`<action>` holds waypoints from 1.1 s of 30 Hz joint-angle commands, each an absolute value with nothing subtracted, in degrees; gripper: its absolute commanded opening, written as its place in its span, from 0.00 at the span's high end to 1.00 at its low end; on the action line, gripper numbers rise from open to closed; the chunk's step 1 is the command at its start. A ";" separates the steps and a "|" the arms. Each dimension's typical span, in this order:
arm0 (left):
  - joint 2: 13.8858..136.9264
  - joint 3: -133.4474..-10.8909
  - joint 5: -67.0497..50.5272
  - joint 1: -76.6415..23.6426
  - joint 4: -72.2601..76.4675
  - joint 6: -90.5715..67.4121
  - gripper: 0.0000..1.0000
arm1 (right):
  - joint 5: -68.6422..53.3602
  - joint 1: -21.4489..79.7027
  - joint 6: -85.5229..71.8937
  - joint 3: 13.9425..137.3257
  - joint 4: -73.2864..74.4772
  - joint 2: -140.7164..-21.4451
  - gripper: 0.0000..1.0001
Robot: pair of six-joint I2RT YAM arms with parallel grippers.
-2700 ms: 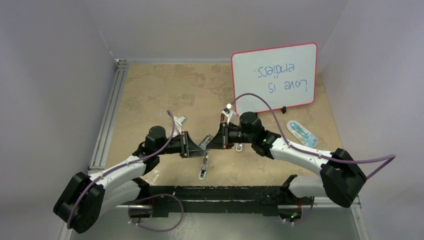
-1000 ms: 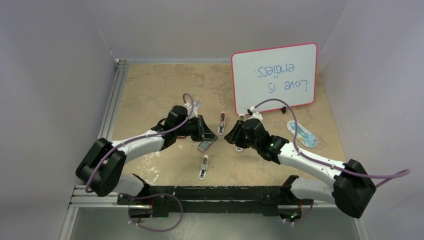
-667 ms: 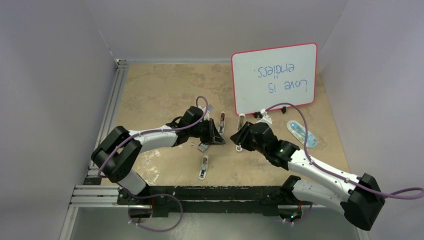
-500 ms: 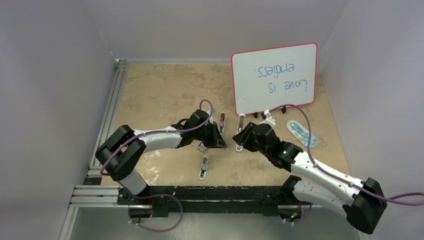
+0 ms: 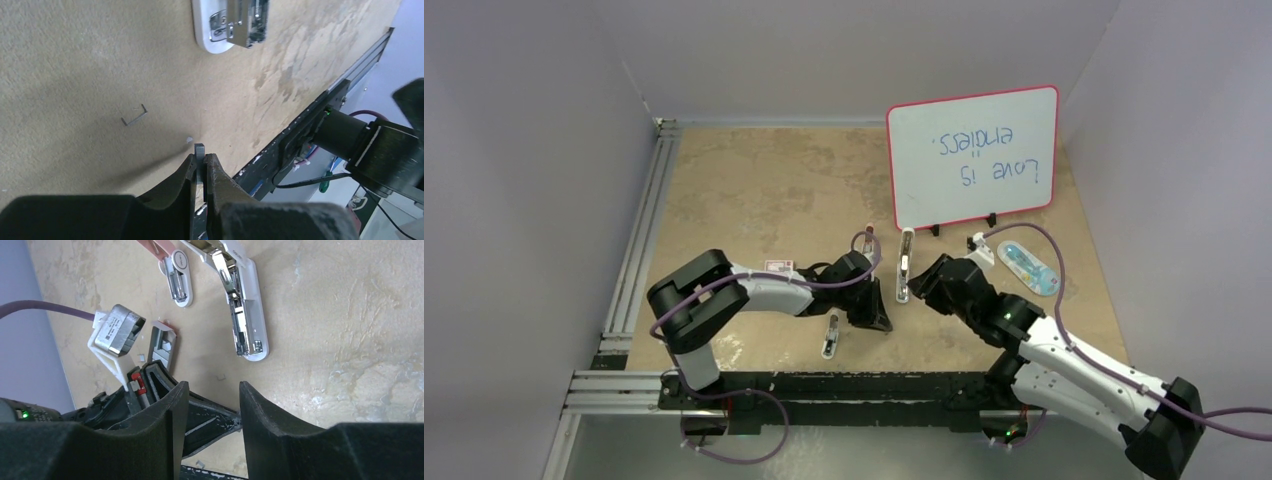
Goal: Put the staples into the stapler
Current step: Place the staple at the center of the board, then pick up the staple from the center of the board.
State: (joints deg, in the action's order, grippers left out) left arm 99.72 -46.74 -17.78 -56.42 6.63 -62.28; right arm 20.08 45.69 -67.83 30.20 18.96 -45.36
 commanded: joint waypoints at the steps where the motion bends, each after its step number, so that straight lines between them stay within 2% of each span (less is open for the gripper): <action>1: 100.70 -49.09 -19.00 -57.11 8.95 -63.19 0.91 | 22.95 45.61 -70.45 29.33 21.31 -42.73 0.56; 7: 102.74 -49.66 -19.40 -57.13 7.17 -64.27 0.86 | 21.71 45.60 -70.12 29.25 20.92 -43.47 0.56; 16: 97.56 -49.34 -13.52 -57.08 2.26 -62.93 0.68 | 18.03 45.55 -67.58 30.00 20.28 -46.47 0.56; 22: 91.72 -49.13 -8.14 -57.04 0.46 -60.03 0.67 | 16.74 45.57 -63.20 31.16 17.43 -53.50 0.54; 27: 85.19 -49.05 -1.07 -56.99 -4.17 -56.69 0.67 | 13.07 45.76 -61.26 31.43 17.37 -59.37 0.56; 33: 78.27 -45.83 6.87 -56.34 -7.28 -54.88 0.65 | 13.41 51.29 -66.60 35.31 22.39 -65.34 0.54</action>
State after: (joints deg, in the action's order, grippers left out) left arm 82.54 -47.70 -0.73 -56.75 -4.97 -57.74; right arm 13.23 47.48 -63.48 30.30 19.51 -62.50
